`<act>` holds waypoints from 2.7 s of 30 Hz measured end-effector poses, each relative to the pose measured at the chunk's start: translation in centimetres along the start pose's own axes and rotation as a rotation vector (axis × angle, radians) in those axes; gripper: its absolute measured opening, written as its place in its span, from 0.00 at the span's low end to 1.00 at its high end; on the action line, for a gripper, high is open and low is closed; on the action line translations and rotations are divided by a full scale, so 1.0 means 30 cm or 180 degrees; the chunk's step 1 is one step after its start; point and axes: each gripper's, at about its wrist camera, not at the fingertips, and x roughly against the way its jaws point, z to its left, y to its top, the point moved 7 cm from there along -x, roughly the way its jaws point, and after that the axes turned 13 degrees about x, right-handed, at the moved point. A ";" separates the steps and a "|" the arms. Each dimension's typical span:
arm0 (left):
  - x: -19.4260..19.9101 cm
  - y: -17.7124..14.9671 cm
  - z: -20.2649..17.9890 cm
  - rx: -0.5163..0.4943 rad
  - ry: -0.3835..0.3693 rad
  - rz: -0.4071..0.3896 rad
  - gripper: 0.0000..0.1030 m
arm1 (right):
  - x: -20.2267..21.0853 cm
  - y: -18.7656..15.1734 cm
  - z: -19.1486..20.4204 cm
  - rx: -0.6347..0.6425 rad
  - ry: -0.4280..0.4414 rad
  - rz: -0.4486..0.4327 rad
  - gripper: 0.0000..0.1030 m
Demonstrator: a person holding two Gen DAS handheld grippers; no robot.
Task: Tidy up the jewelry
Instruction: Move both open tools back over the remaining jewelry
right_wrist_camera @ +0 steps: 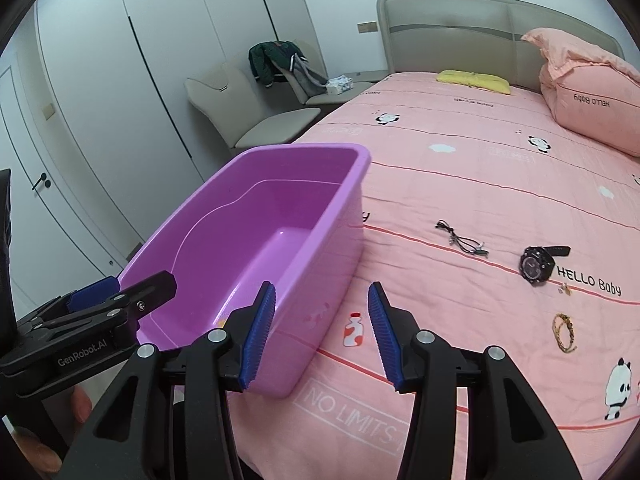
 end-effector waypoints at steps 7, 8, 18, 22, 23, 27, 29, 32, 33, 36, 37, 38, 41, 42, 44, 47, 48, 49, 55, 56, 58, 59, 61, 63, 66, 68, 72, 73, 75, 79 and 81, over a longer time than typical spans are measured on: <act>0.005 -0.047 -0.078 -0.0108 -0.0113 0.0069 0.85 | 0.063 -0.048 -0.098 -0.0187 -0.0107 -0.0047 0.45; 0.002 -0.053 -0.092 -0.0137 -0.0130 0.0090 0.85 | 0.070 -0.055 -0.111 -0.0211 -0.0122 -0.0047 0.45; 0.011 -0.112 -0.215 -0.0320 -0.0323 0.0162 0.85 | 0.153 -0.135 -0.249 -0.0439 -0.0307 -0.0077 0.45; 0.014 -0.140 -0.265 -0.0396 -0.0396 0.0193 0.85 | 0.188 -0.180 -0.313 -0.0533 -0.0411 -0.0080 0.45; 0.012 -0.149 -0.280 -0.0410 -0.0412 0.0203 0.85 | 0.195 -0.189 -0.326 -0.0553 -0.0440 -0.0077 0.45; 0.001 -0.183 -0.328 -0.0486 -0.0464 0.0267 0.85 | 0.226 -0.248 -0.398 -0.0672 -0.0565 -0.0048 0.45; -0.007 -0.199 -0.357 -0.0531 -0.0494 0.0298 0.85 | 0.237 -0.276 -0.431 -0.0726 -0.0617 -0.0029 0.45; -0.018 -0.225 -0.399 -0.0613 -0.0531 0.0328 0.85 | 0.252 -0.317 -0.481 -0.0772 -0.0735 0.0004 0.45; -0.024 -0.233 -0.415 -0.0641 -0.0542 0.0335 0.85 | 0.256 -0.328 -0.493 -0.0792 -0.0759 0.0012 0.45; -0.048 -0.251 -0.457 -0.0697 -0.0580 0.0377 0.85 | 0.268 -0.359 -0.535 -0.0867 -0.0833 0.0034 0.45; -0.058 -0.256 -0.470 -0.0709 -0.0588 0.0390 0.85 | 0.271 -0.368 -0.550 -0.0886 -0.0863 0.0038 0.45; -0.068 -0.261 -0.483 -0.0723 -0.0591 0.0404 0.85 | 0.273 -0.377 -0.564 -0.0902 -0.0893 0.0043 0.45; -0.101 -0.278 -0.529 -0.0776 -0.0614 0.0454 0.85 | 0.276 -0.399 -0.604 -0.0955 -0.0954 0.0064 0.45; -0.109 -0.283 -0.543 -0.0792 -0.0618 0.0461 0.85 | 0.274 -0.405 -0.618 -0.0977 -0.0967 0.0071 0.45; -0.131 -0.292 -0.568 -0.0835 -0.0623 0.0480 0.85 | 0.269 -0.419 -0.647 -0.1016 -0.1007 0.0081 0.45; -0.177 -0.306 -0.612 -0.0901 -0.0611 0.0516 0.85 | 0.249 -0.440 -0.688 -0.1067 -0.1054 0.0122 0.45; -0.190 -0.310 -0.624 -0.0913 -0.0609 0.0527 0.85 | 0.240 -0.448 -0.703 -0.1085 -0.1062 0.0140 0.45; -0.206 -0.315 -0.637 -0.0926 -0.0613 0.0543 0.85 | 0.228 -0.458 -0.719 -0.1105 -0.1071 0.0164 0.45; -0.322 -0.353 -0.711 -0.1007 -0.0599 0.0632 0.85 | 0.158 -0.509 -0.810 -0.1205 -0.1143 0.0281 0.45; -0.340 -0.359 -0.721 -0.1016 -0.0597 0.0645 0.85 | 0.147 -0.517 -0.825 -0.1220 -0.1153 0.0294 0.45; -0.387 -0.369 -0.745 -0.1030 -0.0586 0.0665 0.85 | 0.121 -0.533 -0.854 -0.1239 -0.1181 0.0331 0.45; -0.410 -0.370 -0.753 -0.1027 -0.0582 0.0672 0.85 | 0.109 -0.539 -0.867 -0.1244 -0.1194 0.0345 0.45; -0.447 -0.368 -0.764 -0.1010 -0.0574 0.0684 0.85 | 0.084 -0.549 -0.894 -0.1264 -0.1215 0.0366 0.45; -0.492 -0.363 -0.776 -0.0988 -0.0550 0.0694 0.85 | 0.057 -0.560 -0.918 -0.1296 -0.1228 0.0389 0.45; -0.564 -0.353 -0.791 -0.0983 -0.0490 0.0702 0.85 | 0.008 -0.576 -0.955 -0.1342 -0.1269 0.0432 0.45; -0.604 -0.346 -0.797 -0.0984 -0.0459 0.0700 0.85 | -0.027 -0.588 -0.977 -0.1381 -0.1281 0.0460 0.45; -0.692 -0.337 -0.812 -0.0994 -0.0391 0.0711 0.85 | -0.084 -0.599 -1.008 -0.1415 -0.1282 0.0518 0.45; -0.710 -0.337 -0.815 -0.0985 -0.0385 0.0721 0.85 | -0.093 -0.599 -1.013 -0.1414 -0.1285 0.0524 0.45; -0.745 -0.338 -0.823 -0.0973 -0.0384 0.0737 0.85 | -0.118 -0.599 -1.026 -0.1390 -0.1297 0.0552 0.45; -0.806 -0.342 -0.832 -0.0984 -0.0357 0.0744 0.85 | -0.161 -0.610 -1.053 -0.1395 -0.1318 0.0605 0.45; -0.838 -0.341 -0.833 -0.0963 -0.0331 0.0757 0.85 | -0.181 -0.618 -1.067 -0.1411 -0.1329 0.0636 0.45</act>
